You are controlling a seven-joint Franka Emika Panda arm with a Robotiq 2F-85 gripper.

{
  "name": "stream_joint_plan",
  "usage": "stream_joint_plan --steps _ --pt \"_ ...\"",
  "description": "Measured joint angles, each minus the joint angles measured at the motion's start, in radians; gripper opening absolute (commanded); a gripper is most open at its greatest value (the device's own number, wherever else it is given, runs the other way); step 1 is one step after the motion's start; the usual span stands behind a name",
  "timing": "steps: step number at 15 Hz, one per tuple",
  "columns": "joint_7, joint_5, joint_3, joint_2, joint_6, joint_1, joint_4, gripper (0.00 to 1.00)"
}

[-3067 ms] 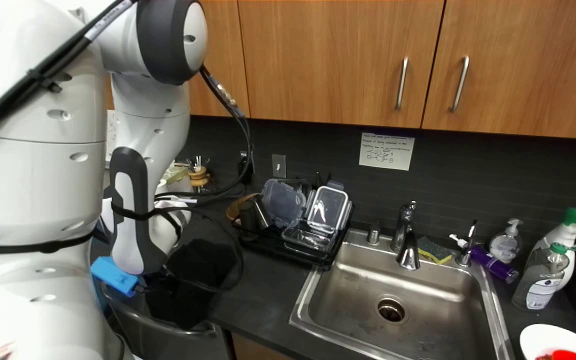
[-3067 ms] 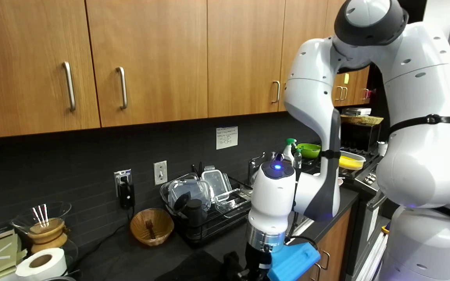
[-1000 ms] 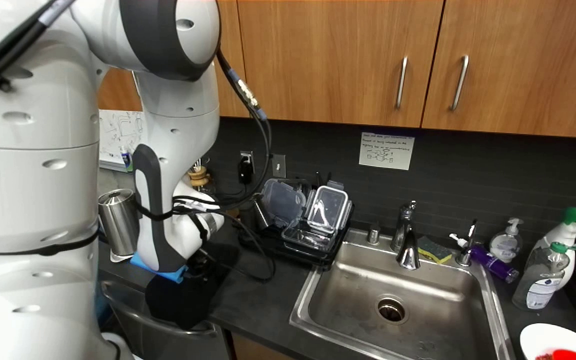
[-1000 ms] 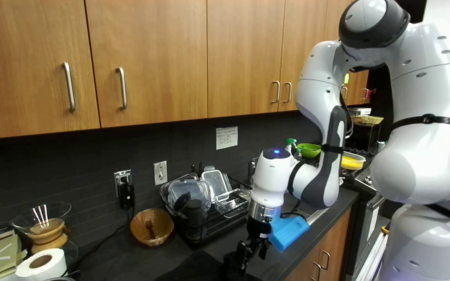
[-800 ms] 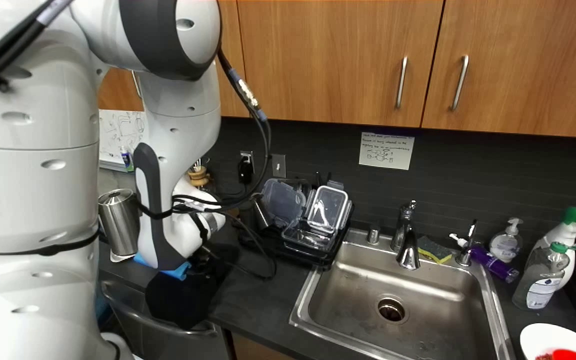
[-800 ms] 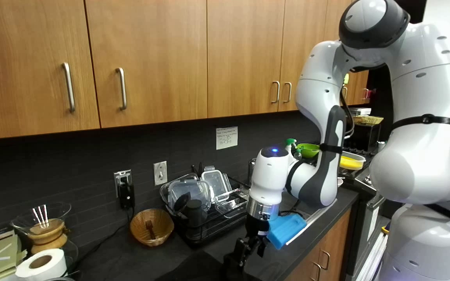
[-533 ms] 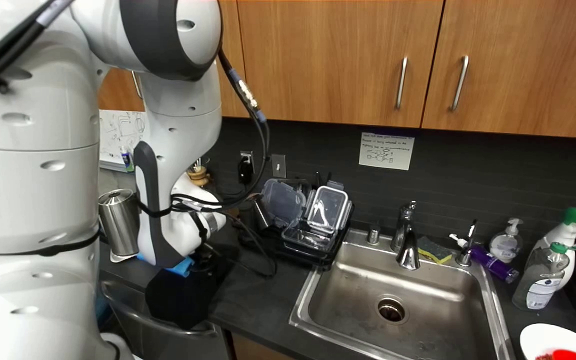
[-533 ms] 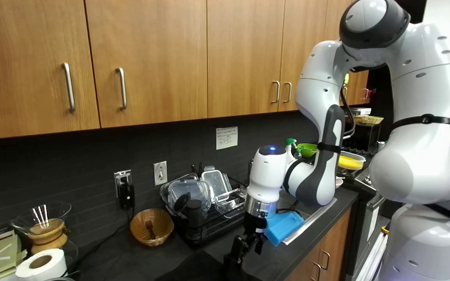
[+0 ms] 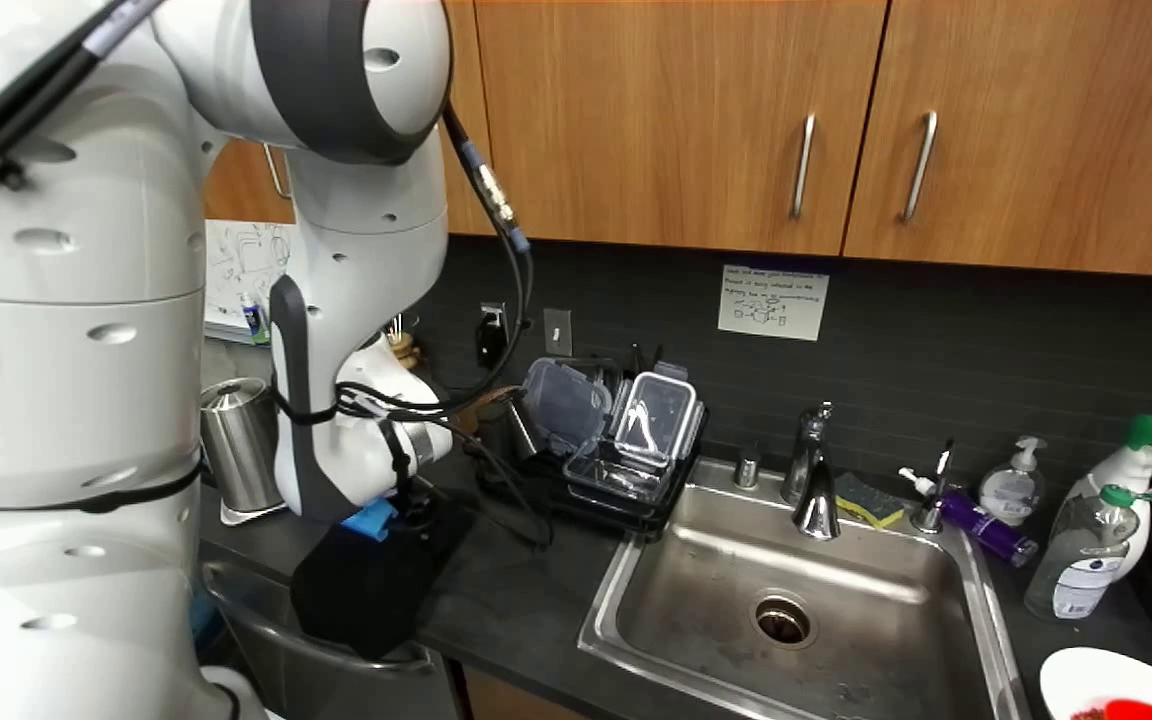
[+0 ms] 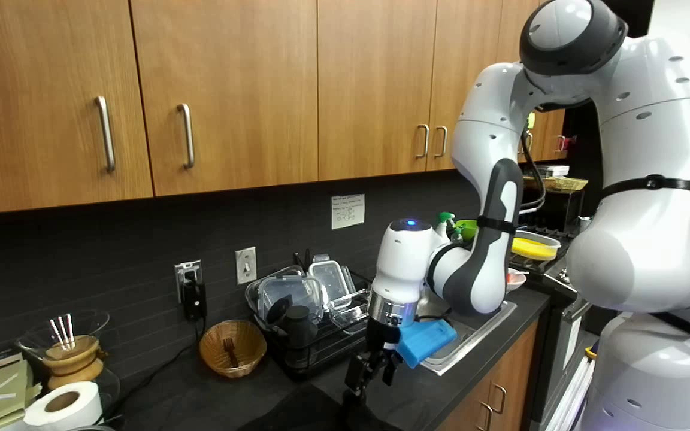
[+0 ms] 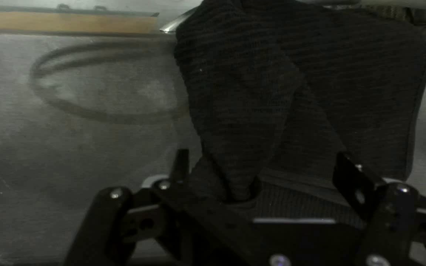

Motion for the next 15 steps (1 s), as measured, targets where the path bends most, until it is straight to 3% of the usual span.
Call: stream_joint_plan --steps 1,3,9,15 --pt "-0.066 0.069 -0.048 -0.004 0.026 0.050 -0.001 1.00" --pt "-0.097 0.105 -0.094 -0.008 0.044 0.102 0.000 1.00" --pt "-0.097 0.106 -0.102 -0.012 0.047 0.116 0.000 1.00" --pt "-0.237 0.275 -0.207 0.005 0.054 0.222 0.015 1.00"
